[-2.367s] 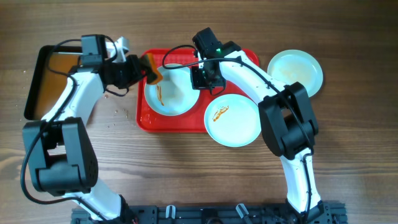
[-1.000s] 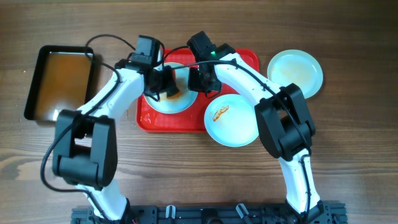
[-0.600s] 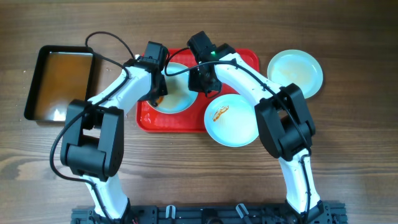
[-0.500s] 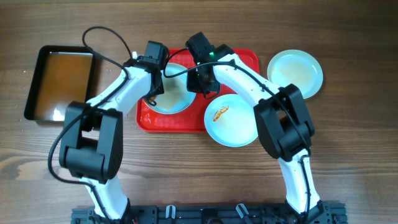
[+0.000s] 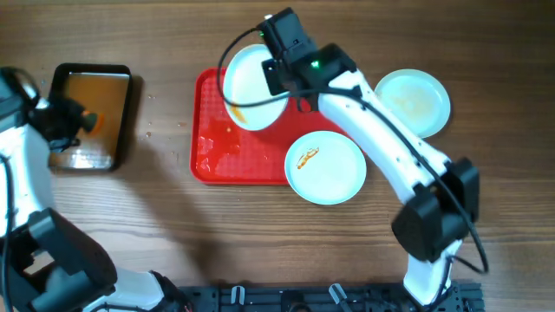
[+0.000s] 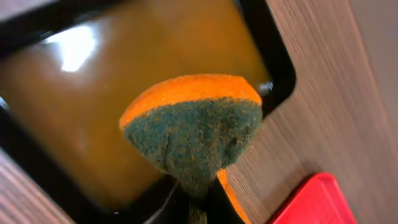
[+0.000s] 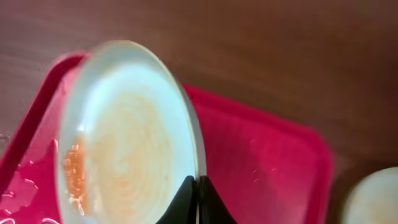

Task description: Clean dirty plates on tray and stack at the side

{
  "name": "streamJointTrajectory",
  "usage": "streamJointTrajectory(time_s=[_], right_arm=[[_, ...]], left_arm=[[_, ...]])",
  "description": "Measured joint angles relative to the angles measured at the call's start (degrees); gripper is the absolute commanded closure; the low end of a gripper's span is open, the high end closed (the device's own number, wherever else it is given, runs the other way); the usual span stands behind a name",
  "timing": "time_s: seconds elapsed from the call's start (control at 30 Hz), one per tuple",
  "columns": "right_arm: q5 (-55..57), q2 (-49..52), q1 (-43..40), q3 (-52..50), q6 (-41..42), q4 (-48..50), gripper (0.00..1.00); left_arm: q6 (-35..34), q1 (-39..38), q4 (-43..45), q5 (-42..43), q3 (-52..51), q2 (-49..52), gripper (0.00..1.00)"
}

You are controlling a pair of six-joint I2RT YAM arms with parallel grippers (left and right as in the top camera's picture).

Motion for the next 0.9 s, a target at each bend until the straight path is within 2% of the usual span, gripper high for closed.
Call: streamJointTrajectory(time_s=[0.1, 0.2, 0.27, 0.37, 0.43, 0.47, 0.6, 0.7, 0.83, 0.9], right_arm=[[15.5, -1.6, 7.3, 0.5, -7.8, 4.9, 0.96], [29.1, -1.5, 13.6, 0.5, -19.1, 11.8, 0.95], [34.2, -1.5, 16.1, 0.5, -22.9, 12.0, 0.86], [30.2, -1.4, 14.9, 0.8, -15.2, 3.8, 0.24], [16.7, -1.5, 9.7, 0.8, -7.7, 0.1, 0.23], [6.4, -1.0, 3.9, 0.8, -4.2, -0.1, 0.23], [-22.1, 5.0, -15.3, 0.9, 1.3, 0.7, 0.22], [-30.1, 13.2, -19.8, 0.8, 2.2, 0.1, 0.22], [-34.2, 19.2, -18.2, 0.8, 1.7, 0.9, 0.22], [-34.8, 19.6, -16.7, 0.8, 1.7, 2.1, 0.31]], left_arm=[[-0.4, 3.7, -0.1, 2.0, 0.0, 0.0, 0.96], [-0.6, 4.4, -0.1, 2.6, 0.0, 0.0, 0.96], [-0.6, 4.4, -0.1, 3.0, 0.0, 0.0, 0.96], [-0.6, 4.4, -0.1, 3.2, 0.0, 0.0, 0.96], [-0.6, 4.4, -0.1, 3.3, 0.0, 0.0, 0.96], [-0.6, 4.4, -0.1, 3.5, 0.0, 0.0, 0.96], [-0.6, 4.4, -0.1, 3.6, 0.0, 0.0, 0.96], [-0.6, 4.4, 0.2, 3.6, 0.0, 0.0, 0.96], [-0.6, 4.4, 0.4, 3.6, 0.0, 0.0, 0.96], [-0.6, 4.4, 0.4, 3.6, 0.0, 0.0, 0.96]])
